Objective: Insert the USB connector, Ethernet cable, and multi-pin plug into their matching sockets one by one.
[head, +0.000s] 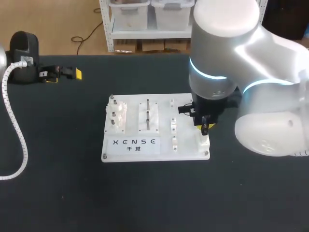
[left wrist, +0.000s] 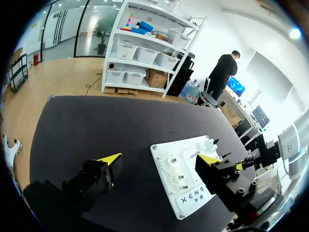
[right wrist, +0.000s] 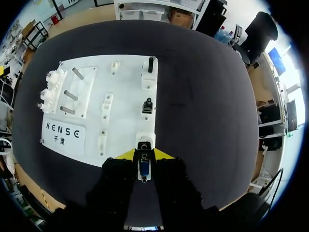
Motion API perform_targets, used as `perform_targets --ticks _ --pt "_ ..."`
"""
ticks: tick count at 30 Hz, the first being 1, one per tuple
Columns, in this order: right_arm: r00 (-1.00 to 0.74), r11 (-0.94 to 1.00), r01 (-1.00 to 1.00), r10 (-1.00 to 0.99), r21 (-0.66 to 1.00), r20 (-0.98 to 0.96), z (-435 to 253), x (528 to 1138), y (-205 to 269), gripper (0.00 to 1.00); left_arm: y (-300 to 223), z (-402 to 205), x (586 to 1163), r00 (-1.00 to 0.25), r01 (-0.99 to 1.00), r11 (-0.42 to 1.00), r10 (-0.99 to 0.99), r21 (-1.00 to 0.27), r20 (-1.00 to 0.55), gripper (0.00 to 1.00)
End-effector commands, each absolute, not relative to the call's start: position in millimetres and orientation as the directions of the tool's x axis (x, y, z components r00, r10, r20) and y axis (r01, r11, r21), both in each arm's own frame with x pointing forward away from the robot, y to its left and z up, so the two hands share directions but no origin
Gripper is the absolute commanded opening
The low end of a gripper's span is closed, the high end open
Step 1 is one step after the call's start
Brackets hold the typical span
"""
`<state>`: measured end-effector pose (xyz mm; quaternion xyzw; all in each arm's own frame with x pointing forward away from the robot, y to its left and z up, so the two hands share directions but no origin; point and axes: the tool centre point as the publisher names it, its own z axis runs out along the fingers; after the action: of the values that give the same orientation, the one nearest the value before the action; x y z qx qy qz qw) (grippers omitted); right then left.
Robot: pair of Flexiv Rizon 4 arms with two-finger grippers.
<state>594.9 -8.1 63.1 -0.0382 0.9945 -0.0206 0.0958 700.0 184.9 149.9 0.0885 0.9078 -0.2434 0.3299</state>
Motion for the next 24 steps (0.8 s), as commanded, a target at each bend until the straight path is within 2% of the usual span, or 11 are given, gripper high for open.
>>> perform_targets --ticks 1,24 --pt "-0.978 0.996 -0.072 -0.081 -0.053 -0.192 60.1 595.2 -7.4 0.0 184.9 149.9 700.0 -0.767 0.321 0.866 0.0 -0.384 -0.642 1.0" --pt "-0.978 0.996 -0.072 -0.082 -0.056 -0.193 60.7 594.7 -11.4 0.0 184.9 149.9 700.0 -0.767 0.321 0.866 0.0 -0.384 -0.642 1.0"
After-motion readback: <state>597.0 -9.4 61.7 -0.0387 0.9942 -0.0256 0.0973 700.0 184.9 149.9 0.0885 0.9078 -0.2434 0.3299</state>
